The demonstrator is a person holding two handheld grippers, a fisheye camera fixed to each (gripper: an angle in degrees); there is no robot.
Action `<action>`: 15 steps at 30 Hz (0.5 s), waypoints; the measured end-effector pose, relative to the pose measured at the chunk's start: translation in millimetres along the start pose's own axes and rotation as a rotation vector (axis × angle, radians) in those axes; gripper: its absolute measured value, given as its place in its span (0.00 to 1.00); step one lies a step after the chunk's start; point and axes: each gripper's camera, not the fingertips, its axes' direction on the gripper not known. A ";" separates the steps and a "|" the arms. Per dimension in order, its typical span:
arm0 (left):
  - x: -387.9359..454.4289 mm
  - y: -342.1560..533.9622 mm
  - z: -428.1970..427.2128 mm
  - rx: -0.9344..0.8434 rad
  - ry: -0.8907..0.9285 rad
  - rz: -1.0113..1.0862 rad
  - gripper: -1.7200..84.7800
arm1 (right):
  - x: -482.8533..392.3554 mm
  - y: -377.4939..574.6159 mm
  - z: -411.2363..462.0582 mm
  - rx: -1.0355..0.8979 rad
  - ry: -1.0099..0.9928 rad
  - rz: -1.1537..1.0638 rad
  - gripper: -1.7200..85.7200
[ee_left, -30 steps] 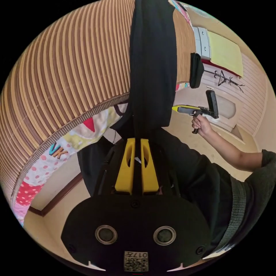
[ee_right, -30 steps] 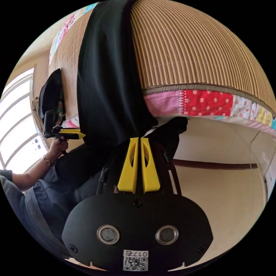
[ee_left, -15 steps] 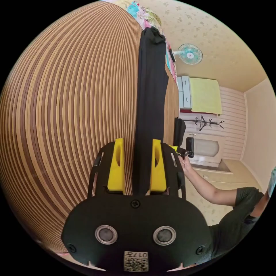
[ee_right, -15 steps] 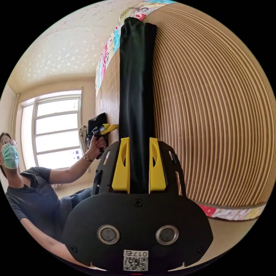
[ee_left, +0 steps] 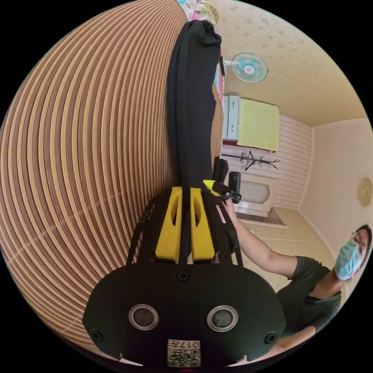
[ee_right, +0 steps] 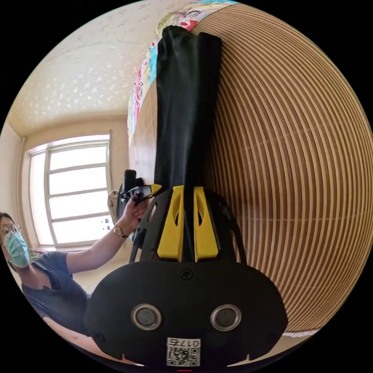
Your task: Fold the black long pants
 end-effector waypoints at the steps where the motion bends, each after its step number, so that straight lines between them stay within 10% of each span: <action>1: 9.4 10.4 -7.0 0.019 0.059 0.032 0.06 | -0.7 7.8 -2.4 0.020 -0.047 -0.001 0.06; 15: 324.9 151.7 -33.4 -0.156 0.097 0.644 0.06 | -220.4 261.4 -30.5 0.079 -0.316 -0.431 0.04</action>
